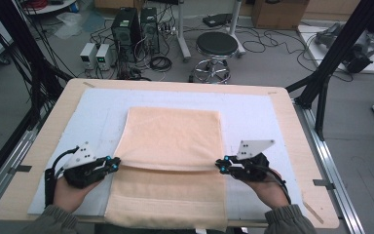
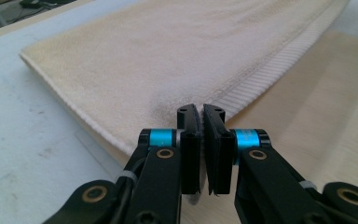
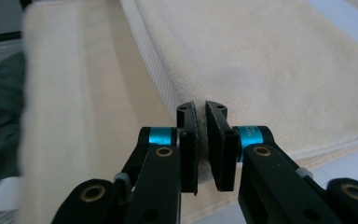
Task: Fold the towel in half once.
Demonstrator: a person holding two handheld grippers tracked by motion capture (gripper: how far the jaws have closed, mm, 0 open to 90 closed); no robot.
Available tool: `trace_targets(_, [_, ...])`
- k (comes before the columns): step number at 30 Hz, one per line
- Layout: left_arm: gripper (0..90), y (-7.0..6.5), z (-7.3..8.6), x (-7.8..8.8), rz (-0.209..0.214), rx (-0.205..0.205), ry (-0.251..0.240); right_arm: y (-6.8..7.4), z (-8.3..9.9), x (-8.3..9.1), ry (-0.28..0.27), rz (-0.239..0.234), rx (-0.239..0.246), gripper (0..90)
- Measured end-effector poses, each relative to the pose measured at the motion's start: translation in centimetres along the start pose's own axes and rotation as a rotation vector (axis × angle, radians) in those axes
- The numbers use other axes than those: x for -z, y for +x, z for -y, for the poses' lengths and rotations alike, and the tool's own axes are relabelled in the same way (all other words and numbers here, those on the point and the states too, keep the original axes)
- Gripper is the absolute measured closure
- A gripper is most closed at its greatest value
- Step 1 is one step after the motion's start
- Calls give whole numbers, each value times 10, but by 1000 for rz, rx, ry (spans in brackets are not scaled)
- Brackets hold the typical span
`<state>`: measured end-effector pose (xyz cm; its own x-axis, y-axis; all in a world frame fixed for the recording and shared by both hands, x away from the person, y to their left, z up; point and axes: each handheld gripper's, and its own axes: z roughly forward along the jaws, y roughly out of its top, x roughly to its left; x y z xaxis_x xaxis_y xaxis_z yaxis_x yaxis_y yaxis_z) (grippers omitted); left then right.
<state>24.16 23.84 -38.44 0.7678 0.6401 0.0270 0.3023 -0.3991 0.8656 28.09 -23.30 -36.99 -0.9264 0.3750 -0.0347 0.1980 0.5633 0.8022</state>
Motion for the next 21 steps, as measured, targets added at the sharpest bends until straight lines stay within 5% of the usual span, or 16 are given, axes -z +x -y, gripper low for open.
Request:
trace_targets(5, [829, -47, 6, 43, 125, -84, 22, 45, 2, 36, 1, -116, 54, 814])
trace_targets(9, [671, -57, 12, 50, 142, -107, 40, 59, 12, 45, -19, -207, 12, 664])
trace_targets(13, [625, -44, 13, 37, 99, -86, 46, 49, 16, 34, -27, -194, -13, 619])
trace_targets(21, [541, -16, 16, 5, 38, -14, 14, 8, 22, -1, -22, -89, -89, 547])
